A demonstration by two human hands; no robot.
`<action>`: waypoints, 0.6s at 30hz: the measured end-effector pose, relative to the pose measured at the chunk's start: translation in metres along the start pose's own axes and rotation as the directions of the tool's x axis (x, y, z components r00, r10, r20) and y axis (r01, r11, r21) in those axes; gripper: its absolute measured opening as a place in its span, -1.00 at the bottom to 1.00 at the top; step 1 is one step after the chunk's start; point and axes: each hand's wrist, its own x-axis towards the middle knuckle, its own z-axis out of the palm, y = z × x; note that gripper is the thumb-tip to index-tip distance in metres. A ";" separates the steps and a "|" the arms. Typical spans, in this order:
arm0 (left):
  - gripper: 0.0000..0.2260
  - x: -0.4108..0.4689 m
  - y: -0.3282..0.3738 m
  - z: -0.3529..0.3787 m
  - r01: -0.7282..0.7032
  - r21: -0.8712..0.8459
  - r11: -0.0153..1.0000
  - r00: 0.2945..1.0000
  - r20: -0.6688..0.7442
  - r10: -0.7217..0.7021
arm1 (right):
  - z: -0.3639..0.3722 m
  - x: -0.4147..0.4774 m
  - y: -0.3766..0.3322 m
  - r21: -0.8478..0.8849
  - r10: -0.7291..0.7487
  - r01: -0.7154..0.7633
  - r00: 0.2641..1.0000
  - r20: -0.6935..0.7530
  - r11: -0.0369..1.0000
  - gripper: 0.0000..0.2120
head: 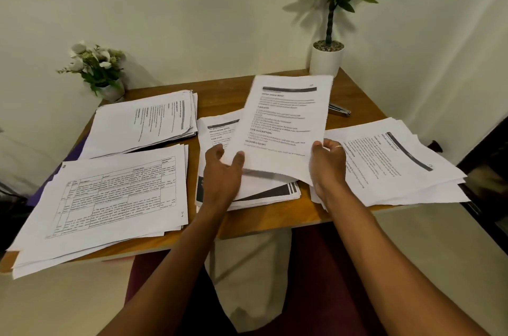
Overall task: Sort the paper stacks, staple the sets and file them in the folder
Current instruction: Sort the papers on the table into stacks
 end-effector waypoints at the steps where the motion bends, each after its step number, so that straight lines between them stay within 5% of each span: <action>1: -0.44 0.001 0.004 0.003 0.104 -0.124 0.987 0.994 0.041 -0.100 | 0.000 -0.002 0.001 0.030 -0.003 0.003 1.000 -0.014 1.000 -0.84; 3: -0.46 0.002 0.011 0.009 0.349 -0.433 0.831 0.935 0.219 -0.278 | 0.000 -0.007 0.004 0.090 -0.006 0.009 0.999 -0.035 0.996 -0.82; 5: -0.63 0.001 0.015 0.019 0.434 -0.562 0.705 0.898 0.330 -0.289 | 0.000 -0.012 0.007 0.136 -0.016 0.021 0.999 -0.037 0.990 -0.78; 8: -0.81 -0.001 0.020 0.033 0.377 -0.561 0.738 0.925 0.270 -0.267 | -0.003 -0.016 0.013 0.173 -0.054 0.058 0.998 -0.025 0.983 -0.65; 14: -0.73 0.004 0.024 0.050 0.341 -0.434 0.834 0.939 0.197 -0.282 | -0.028 -0.013 0.004 0.358 -0.109 0.132 0.990 -0.084 0.924 -0.40; 16: -0.78 0.002 0.028 0.058 0.319 -0.386 0.866 0.945 0.200 -0.259 | -0.037 -0.011 -0.001 0.224 -0.244 0.318 0.921 -0.304 0.921 -0.33; 18: -0.82 -0.001 0.033 0.068 0.306 -0.333 0.892 0.945 0.222 -0.241 | -0.045 -0.008 -0.002 -0.073 -0.538 0.573 0.709 -0.457 0.817 -0.33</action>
